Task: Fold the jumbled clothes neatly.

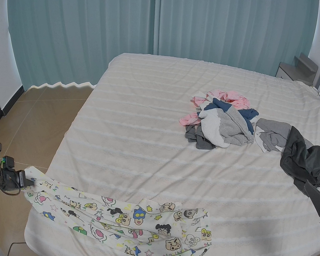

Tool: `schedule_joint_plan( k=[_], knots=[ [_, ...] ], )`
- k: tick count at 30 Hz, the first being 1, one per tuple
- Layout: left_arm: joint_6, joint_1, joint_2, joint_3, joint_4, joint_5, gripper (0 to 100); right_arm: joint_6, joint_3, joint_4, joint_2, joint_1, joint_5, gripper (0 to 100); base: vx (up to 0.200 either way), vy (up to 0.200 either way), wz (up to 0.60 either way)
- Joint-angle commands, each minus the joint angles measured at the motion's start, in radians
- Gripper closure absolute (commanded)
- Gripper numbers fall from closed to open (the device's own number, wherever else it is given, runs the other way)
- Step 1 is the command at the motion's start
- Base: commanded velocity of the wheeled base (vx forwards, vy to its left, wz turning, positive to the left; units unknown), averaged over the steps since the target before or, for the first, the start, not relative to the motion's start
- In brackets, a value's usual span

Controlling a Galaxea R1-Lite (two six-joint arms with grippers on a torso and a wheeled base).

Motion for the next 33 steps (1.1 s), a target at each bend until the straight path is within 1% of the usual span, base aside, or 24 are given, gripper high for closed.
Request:
schedule_joint_plan(
  k=[1, 5, 6, 7, 11, 16, 17, 18, 19, 23, 26, 28, 29, 31, 32, 33],
  knots=[
    [0.011, 0.098, -0.014, -0.102, 0.075, -0.006, 100, 0.0, 0.0, -0.001, 0.001, 0.0, 0.0, 0, 0.0, 0.0, 0.0],
    [0.011, 0.166, -0.016, -0.202, 0.164, -0.021, 100, 0.0, 0.0, -0.001, 0.001, 0.0, 0.0, 0, 0.0, 0.0, 0.0],
    [0.011, 0.172, -0.016, -0.213, 0.174, -0.021, 100, 0.0, 0.0, -0.001, 0.003, 0.0, 0.0, 0, 0.0, 0.0, 0.0],
    [0.011, 0.192, -0.017, -0.248, 0.214, -0.023, 100, 0.0, 0.0, -0.001, 0.003, 0.0, 0.0, 0, 0.0, 0.0, 0.0],
    [0.013, 0.229, -0.016, -0.328, 0.295, -0.024, 100, 0.0, 0.0, -0.001, 0.003, 0.0, 0.0, 0, 0.0, 0.0, 0.0],
    [0.013, 0.221, -0.027, -0.331, 0.314, -0.026, 100, 0.0, 0.0, -0.001, 0.001, 0.0, 0.0, 0, 0.0, 0.0, 0.0],
    [0.011, 0.195, -0.043, -0.317, 0.317, -0.026, 100, 0.0, 0.0, -0.001, 0.001, 0.0, 0.0, 0, 0.0, 0.0, 0.0],
    [0.011, 0.195, -0.043, -0.317, 0.317, -0.026, 100, 0.0, 0.0, -0.001, 0.001, 0.0, 0.0, 0, 0.0, 0.0, 0.0],
    [0.005, 0.147, -0.071, -0.294, 0.318, -0.023, 100, 0.0, 0.0, -0.001, 0.001, 0.0, 0.0, 0, 0.0, 0.0, 0.0],
    [-0.007, 0.046, -0.14, -0.257, 0.346, -0.004, 100, 0.0, 0.0, -0.001, 0.0, 0.0, 0.0, 0, 0.0, 0.0, 0.0],
    [-0.058, -0.07, -0.209, -0.25, 0.406, 0.038, 100, 0.0, 0.0, -0.001, 0.0, 0.0, 0.0, 0, 0.0, 0.0, 0.0],
    [-0.061, -0.076, -0.211, -0.25, 0.409, 0.04, 100, 0.001, 0.0, -0.001, 0.0, 0.0, 0.0, 0, 0.0, 0.0, 0.0],
    [-0.13, -0.182, -0.249, -0.246, 0.42, 0.092, 100, 0.0, 0.0, -0.001, 0.0, 0.0, 0.0, 0, 0.0, 0.0, 0.0],
    [-0.197, -0.279, -0.269, -0.243, 0.417, 0.152, 100, 0.0, 0.0, -0.001, 0.0, 0.0, 0.0, 0, 0.0, 0.0, 0.0],
    [-0.206, -0.291, -0.27, -0.243, 0.417, 0.161, 100, 0.001, 0.0, -0.001, 0.0, 0.0, 0.0, 0, 0.0, 0.0, 0.0],
    [-0.254, -0.366, -0.275, -0.243, 0.412, 0.212, 100, 0.001, 0.0, -0.001, 0.0, 0.0, 0.0, 0, 0.0, 0.0, 0.0]
  ],
)
